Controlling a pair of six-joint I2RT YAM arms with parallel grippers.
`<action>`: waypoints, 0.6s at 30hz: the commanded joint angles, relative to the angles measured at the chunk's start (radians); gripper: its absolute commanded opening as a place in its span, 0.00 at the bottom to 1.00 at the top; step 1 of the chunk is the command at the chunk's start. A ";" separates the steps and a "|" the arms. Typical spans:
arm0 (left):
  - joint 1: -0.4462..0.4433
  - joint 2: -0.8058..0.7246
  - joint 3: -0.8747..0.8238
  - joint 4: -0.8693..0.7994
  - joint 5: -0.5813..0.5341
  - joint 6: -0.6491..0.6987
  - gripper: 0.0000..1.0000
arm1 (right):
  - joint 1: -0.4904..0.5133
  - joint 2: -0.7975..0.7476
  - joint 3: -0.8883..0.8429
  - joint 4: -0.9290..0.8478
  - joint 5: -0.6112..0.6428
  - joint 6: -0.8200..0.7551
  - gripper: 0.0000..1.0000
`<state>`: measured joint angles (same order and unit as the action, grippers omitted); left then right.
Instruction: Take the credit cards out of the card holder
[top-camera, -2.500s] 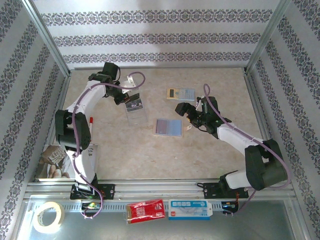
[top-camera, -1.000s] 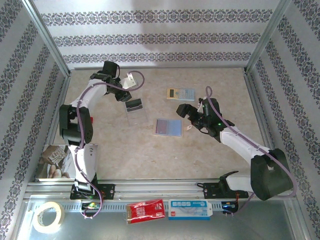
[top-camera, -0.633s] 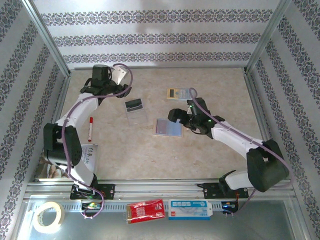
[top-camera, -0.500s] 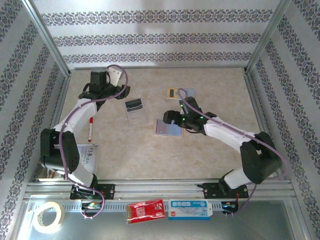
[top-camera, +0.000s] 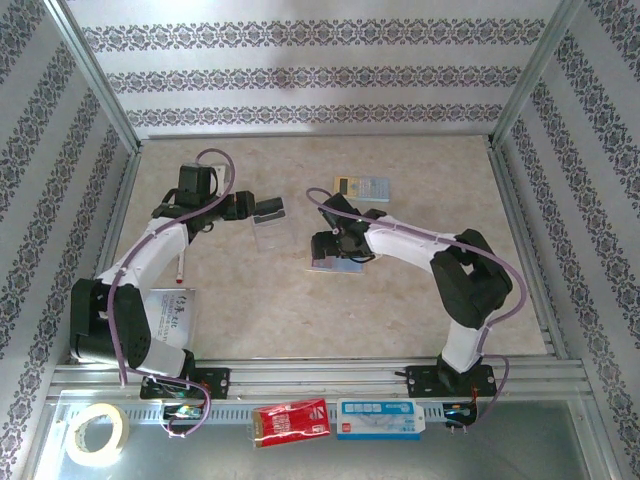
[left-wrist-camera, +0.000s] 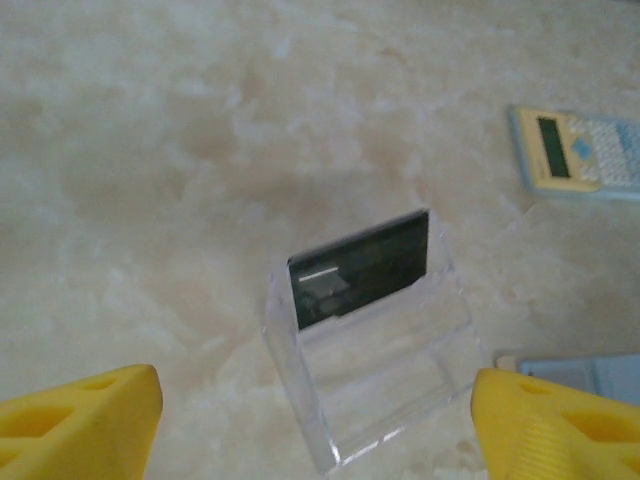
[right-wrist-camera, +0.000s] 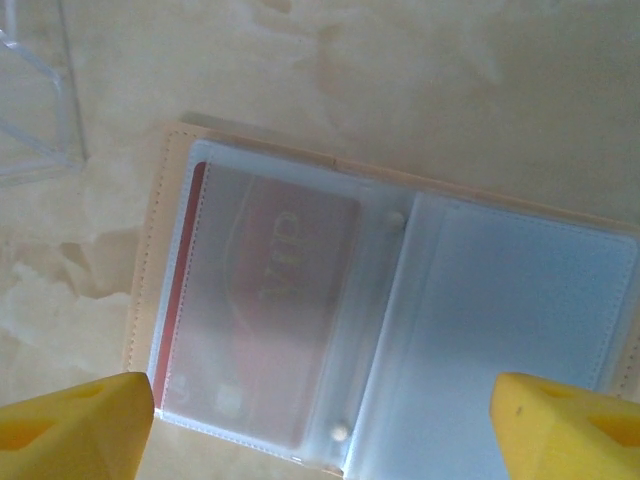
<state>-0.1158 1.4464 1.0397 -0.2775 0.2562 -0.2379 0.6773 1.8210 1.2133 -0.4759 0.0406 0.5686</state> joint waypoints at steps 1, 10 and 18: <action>0.014 -0.045 -0.036 -0.017 -0.008 -0.028 0.84 | 0.017 0.041 0.062 -0.101 0.055 -0.006 0.89; 0.013 -0.140 -0.184 0.155 0.046 -0.041 1.00 | 0.024 0.114 0.113 -0.139 0.052 0.026 0.89; 0.014 -0.113 -0.172 0.150 0.109 -0.066 1.00 | 0.023 0.186 0.150 -0.178 0.048 0.019 0.90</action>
<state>-0.1154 1.3262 0.8612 -0.1688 0.3218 -0.2745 0.6918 1.9739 1.3380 -0.6022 0.0708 0.5770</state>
